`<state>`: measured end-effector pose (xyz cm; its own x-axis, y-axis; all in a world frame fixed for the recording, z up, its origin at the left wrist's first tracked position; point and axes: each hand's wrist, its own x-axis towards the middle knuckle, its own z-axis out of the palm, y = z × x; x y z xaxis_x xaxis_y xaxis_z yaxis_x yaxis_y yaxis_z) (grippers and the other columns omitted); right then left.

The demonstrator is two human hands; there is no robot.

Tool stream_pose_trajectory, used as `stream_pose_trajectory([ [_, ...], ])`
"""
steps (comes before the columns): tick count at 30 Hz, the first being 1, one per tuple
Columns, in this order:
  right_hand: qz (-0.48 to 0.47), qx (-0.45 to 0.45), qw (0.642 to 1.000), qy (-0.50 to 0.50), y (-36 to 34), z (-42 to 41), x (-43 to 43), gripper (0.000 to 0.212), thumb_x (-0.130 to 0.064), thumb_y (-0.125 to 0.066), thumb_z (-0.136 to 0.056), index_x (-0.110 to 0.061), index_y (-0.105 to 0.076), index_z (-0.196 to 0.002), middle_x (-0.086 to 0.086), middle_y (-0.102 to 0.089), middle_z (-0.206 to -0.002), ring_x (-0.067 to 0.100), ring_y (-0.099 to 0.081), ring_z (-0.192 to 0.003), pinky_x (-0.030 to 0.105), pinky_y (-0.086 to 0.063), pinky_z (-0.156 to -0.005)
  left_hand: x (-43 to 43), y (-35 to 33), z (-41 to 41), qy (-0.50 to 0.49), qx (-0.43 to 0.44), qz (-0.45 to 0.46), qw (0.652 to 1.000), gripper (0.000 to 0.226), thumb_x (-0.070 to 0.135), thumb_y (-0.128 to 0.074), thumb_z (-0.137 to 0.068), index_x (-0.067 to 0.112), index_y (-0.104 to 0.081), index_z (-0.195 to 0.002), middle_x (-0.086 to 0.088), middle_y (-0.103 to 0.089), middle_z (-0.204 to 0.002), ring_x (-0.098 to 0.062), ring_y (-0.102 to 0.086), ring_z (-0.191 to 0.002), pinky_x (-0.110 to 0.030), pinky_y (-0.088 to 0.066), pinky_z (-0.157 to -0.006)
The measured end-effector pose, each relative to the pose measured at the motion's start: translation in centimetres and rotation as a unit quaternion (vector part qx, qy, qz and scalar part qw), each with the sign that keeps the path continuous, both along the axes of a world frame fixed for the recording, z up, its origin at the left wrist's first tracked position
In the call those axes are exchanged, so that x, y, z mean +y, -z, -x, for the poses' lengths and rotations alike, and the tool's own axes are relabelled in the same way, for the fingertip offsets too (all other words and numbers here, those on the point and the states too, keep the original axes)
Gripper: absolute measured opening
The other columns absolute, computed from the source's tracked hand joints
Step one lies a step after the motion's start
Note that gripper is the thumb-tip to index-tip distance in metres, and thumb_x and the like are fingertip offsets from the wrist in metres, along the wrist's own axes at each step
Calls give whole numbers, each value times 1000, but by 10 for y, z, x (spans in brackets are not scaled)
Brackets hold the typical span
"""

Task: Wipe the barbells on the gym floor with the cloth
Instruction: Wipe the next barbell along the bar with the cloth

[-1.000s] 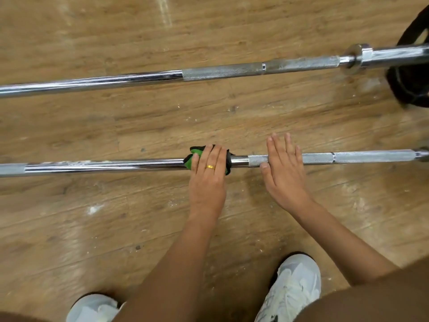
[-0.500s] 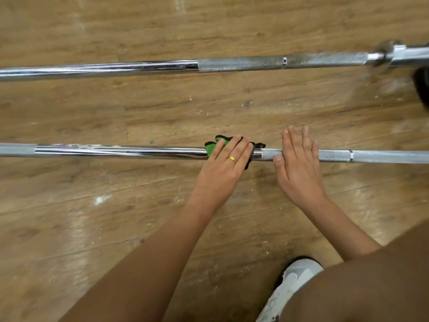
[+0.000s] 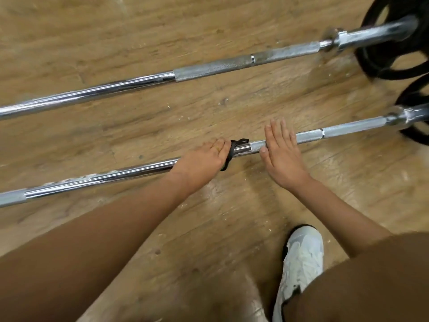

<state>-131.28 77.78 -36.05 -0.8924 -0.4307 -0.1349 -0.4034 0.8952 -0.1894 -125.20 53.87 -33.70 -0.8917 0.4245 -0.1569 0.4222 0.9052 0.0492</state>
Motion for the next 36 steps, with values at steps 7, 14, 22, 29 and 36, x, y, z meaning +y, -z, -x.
stream_pose_trajectory([
  [7,5,11,1000,-21,2,-29,-24,63,-40,-18,-105,-7,-20,-159,9,-12,-167,20,0,-155,37,5,-124,11,20,-10,-23,62,-13,998,63,4,-15,-89,-2,-32,-149,-20,-46,-148,-34,-49,-132,-42,-44,-104],
  [14,20,58,990,-124,16,-23,-12,57,-35,-25,-107,-7,-30,-156,8,-30,-163,20,-16,-154,32,1,-124,-19,50,1,132,202,-14,970,50,1,-29,-95,-10,-49,-139,-28,-57,-136,-41,-59,-122,-46,-53,-98],
  [22,76,103,991,-47,24,-28,-32,53,-30,-28,-107,-6,-34,-154,12,-35,-159,28,-21,-151,37,-1,-122,8,40,-14,23,196,-5,980,55,8,-24,-94,-4,-49,-142,-21,-57,-138,-35,-55,-128,-43,-46,-105],
  [29,89,127,986,-68,34,-23,-30,53,-27,-30,-107,-8,-29,-156,11,-32,-161,27,-19,-152,39,-2,-123,9,38,-30,-117,173,-15,978,50,6,-27,-96,-6,-52,-138,-22,-60,-133,-36,-58,-122,-46,-46,-105],
  [36,104,118,985,-64,32,-24,-30,54,-27,-28,-106,-5,-33,-154,13,-35,-159,29,-23,-151,39,1,-123,36,40,-35,-209,160,-11,965,56,9,-23,-94,-1,-47,-144,-18,-55,-141,-34,-49,-133,-53,-37,-113],
])
